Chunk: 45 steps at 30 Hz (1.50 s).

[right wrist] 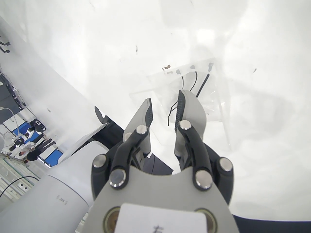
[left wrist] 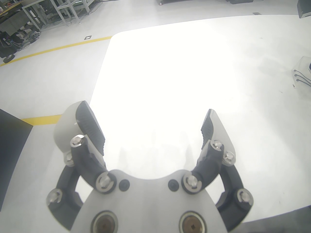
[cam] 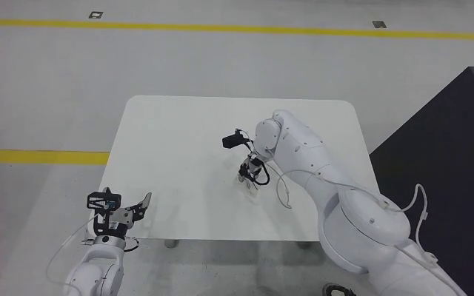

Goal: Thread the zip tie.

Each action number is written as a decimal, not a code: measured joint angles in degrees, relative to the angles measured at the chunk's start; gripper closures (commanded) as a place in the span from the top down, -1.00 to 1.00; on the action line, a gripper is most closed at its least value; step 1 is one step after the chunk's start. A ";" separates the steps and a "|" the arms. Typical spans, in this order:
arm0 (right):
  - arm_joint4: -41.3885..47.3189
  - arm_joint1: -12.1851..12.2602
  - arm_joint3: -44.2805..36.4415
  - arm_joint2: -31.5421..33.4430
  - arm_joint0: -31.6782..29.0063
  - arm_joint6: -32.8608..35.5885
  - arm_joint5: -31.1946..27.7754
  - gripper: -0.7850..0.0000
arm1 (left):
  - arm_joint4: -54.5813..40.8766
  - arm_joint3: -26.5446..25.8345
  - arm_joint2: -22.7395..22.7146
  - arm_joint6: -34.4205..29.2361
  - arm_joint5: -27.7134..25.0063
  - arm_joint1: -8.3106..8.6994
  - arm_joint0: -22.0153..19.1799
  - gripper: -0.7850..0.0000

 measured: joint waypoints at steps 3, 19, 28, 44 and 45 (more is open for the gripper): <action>-0.61 -0.14 0.44 0.07 -0.27 -0.03 0.69 -0.49 | 0.00 0.00 0.00 0.00 0.00 0.00 0.00 1.00; -0.57 -0.20 1.20 1.39 -0.72 0.52 0.02 -0.58 | 0.00 0.00 0.00 0.00 0.00 0.00 0.00 1.00; 2.19 0.76 3.56 3.16 -0.70 0.62 -3.61 -1.00 | 0.00 0.00 0.00 0.00 0.00 0.00 0.00 1.00; 0.65 1.87 0.88 3.80 0.00 0.29 -5.28 -1.00 | 0.00 0.00 0.00 0.00 0.00 0.00 0.00 1.00; 0.65 1.87 0.88 3.80 0.00 0.29 -5.28 -1.00 | 0.00 0.00 0.00 0.00 0.00 0.00 0.00 1.00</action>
